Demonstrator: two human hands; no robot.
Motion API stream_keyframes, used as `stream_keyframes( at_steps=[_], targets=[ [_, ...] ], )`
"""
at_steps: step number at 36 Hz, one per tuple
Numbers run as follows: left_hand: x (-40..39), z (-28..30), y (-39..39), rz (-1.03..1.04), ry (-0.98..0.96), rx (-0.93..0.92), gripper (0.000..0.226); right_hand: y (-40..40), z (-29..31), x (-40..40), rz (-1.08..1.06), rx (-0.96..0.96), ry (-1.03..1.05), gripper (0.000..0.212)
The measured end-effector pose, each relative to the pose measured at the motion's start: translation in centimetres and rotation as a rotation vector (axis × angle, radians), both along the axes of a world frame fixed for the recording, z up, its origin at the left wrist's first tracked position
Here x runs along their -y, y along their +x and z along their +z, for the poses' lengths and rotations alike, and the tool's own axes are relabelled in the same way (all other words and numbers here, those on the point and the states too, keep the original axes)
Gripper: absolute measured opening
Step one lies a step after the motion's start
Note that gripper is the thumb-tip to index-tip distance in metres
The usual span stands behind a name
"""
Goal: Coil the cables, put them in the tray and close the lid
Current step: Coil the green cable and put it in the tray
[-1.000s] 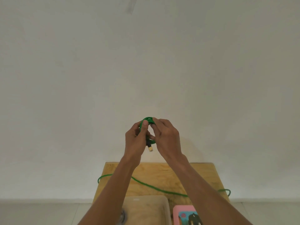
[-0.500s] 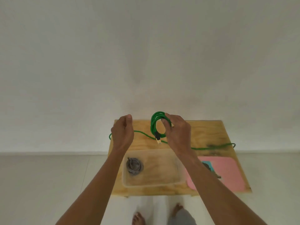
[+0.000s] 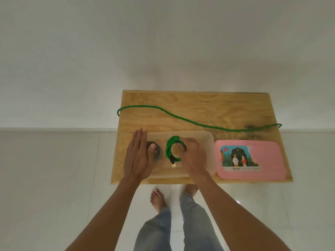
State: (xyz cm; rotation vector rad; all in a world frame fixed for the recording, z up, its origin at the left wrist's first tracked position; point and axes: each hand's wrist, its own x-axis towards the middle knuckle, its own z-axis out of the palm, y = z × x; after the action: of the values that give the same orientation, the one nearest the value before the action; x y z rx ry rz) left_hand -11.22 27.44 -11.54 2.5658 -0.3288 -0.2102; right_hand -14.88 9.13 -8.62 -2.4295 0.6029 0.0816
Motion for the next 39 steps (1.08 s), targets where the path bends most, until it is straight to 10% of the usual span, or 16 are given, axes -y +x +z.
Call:
stream_keyframes(
  at_steps=[19, 39],
  targets=[
    [0.1, -0.8, -0.3, -0.015, -0.018, 0.041, 0.067, 1.3, -1.9, -2.5, -0.005, -0.135, 0.028, 0.037],
    [1.6, 4.2, 1.3, 0.033, -0.040, 0.032, 0.075, 0.8, 6.0, 2.8, -0.149, 0.126, 0.271, 0.037]
  ],
)
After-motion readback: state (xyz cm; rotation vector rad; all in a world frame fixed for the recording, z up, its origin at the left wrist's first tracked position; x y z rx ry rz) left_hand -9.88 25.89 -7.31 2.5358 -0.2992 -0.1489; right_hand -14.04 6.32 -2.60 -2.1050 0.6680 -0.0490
